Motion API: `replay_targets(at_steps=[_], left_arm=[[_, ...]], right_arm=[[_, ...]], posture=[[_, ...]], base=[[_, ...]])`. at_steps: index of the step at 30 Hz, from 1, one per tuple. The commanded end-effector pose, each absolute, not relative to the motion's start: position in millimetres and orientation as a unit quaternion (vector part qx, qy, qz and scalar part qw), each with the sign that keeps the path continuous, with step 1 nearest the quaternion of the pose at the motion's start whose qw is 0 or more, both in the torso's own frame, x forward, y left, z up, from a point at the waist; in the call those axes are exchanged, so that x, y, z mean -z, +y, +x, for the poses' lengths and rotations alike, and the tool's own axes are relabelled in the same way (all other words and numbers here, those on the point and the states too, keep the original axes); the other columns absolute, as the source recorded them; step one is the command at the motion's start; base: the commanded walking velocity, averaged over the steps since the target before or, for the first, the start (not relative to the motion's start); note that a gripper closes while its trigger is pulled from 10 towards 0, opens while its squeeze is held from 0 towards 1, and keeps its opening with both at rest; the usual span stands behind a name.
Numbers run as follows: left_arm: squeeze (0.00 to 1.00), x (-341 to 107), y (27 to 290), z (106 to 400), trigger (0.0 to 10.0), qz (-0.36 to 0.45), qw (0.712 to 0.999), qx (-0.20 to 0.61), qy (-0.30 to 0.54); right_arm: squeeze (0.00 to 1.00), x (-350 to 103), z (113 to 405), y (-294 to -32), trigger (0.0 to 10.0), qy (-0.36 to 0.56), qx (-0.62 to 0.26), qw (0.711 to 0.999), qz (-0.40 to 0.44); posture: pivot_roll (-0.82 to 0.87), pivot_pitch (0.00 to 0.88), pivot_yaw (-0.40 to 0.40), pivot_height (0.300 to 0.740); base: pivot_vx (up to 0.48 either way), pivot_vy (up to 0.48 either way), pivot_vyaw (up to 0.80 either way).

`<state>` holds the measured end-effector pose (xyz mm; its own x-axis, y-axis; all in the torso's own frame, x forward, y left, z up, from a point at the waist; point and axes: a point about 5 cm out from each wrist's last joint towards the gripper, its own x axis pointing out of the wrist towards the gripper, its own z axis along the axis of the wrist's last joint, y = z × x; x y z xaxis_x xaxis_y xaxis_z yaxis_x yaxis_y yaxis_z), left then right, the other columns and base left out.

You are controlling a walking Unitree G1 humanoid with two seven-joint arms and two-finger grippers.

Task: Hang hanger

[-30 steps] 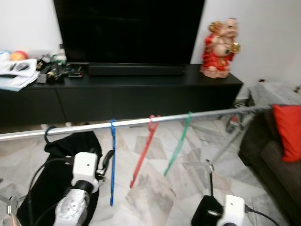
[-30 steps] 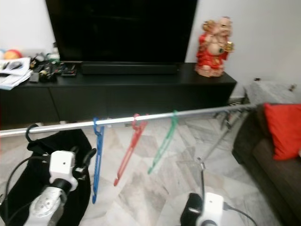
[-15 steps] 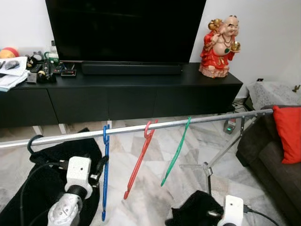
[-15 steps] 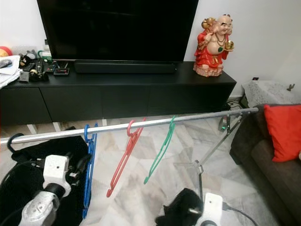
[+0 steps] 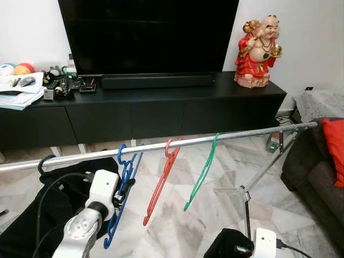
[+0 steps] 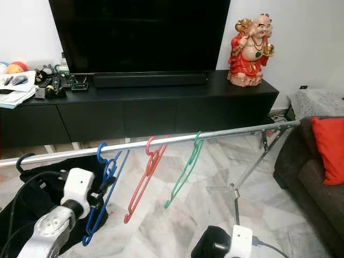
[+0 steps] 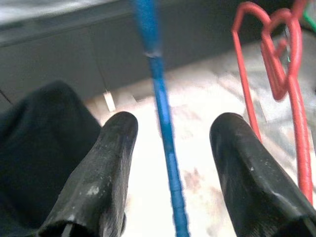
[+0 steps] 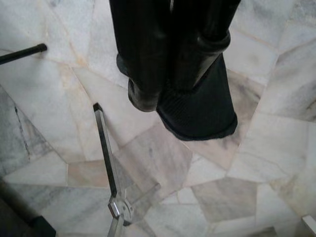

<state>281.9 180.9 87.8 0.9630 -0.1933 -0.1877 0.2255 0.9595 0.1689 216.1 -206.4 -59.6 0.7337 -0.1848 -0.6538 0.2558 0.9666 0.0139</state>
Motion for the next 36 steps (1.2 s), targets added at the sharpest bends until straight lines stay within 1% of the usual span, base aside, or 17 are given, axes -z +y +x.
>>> replay_targets(at_steps=[1,6,10,15,21,27,33,36], left_arm=[[0.0,-91,180,286,10.0,0.113,0.983,0.11,0.089],[0.0,-97,178,292,10.0,0.12,0.982,0.11,0.093],[0.0,-101,178,299,10.0,0.144,0.979,0.108,0.099],[0.0,-107,188,305,10.0,0.169,0.977,0.086,0.097],[0.0,-107,199,303,10.0,0.179,0.975,0.075,0.108],[0.0,-97,205,300,10.0,0.199,0.967,0.077,0.141],[0.0,-84,197,299,10.0,0.191,0.96,0.109,0.175],[0.0,-83,198,303,10.0,0.202,0.956,0.113,0.182]], right_arm=[[0.0,61,214,-207,10.0,0.348,0.125,0.927,0.055],[0.0,61,214,-208,10.0,0.348,0.126,0.927,0.055],[0.0,61,215,-207,10.0,0.347,0.126,0.928,0.056],[0.0,60,216,-205,10.0,0.347,0.124,0.928,0.055],[0.0,58,220,-203,10.0,0.34,0.12,0.931,0.052],[0.0,57,221,-202,10.0,0.337,0.117,0.933,0.051],[0.0,57,221,-201,10.0,0.336,0.116,0.933,0.053],[0.0,58,219,-203,10.0,0.339,0.116,0.932,0.054]], posture=[[0.16,0.0,-0.032,0.74],[0.16,0.0,-0.029,0.74],[0.15,0.0,-0.023,0.74],[0.15,0.0,-0.024,0.74],[0.16,0.0,-0.027,0.74],[0.16,0.0,-0.025,0.74],[0.15,0.0,-0.022,0.74],[0.15,0.0,-0.019,0.74]], base=[[0.0,0.0,0.0],[0.0,0.0,0.0],[0.0,0.0,0.0],[0.0,0.0,0.0],[0.0,0.0,0.0],[0.0,0.0,0.0],[0.0,0.0,0.0],[0.0,0.0,0.0]])
